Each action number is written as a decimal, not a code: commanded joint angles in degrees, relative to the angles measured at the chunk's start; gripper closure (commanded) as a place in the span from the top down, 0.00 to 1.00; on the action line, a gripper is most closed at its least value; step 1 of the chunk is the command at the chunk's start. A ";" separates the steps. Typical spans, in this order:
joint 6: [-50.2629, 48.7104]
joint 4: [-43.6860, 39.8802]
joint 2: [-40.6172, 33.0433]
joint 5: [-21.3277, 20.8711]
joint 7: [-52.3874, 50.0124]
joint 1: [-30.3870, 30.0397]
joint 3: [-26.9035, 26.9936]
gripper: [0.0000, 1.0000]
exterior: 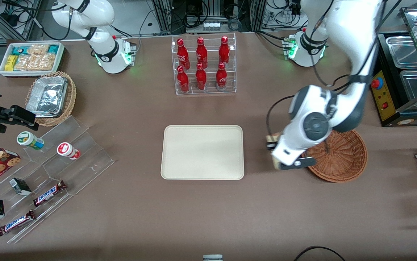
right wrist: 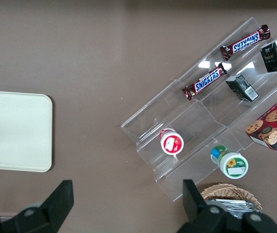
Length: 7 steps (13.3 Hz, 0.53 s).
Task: Place sandwich from basket to tray
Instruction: 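Carry the held sandwich from the basket over the cream tray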
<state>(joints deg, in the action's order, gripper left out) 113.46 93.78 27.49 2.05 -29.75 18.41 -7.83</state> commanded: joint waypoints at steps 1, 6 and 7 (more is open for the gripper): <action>-0.69 -7.46 6.51 0.23 1.10 1.35 -4.19 0.34; 1.24 -11.93 12.92 -0.90 0.14 10.31 -3.86 0.36; 1.76 -12.21 14.07 -0.91 -1.35 10.77 -3.68 0.36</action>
<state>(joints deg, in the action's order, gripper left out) 115.30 85.92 37.63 1.90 -29.92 27.30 -12.42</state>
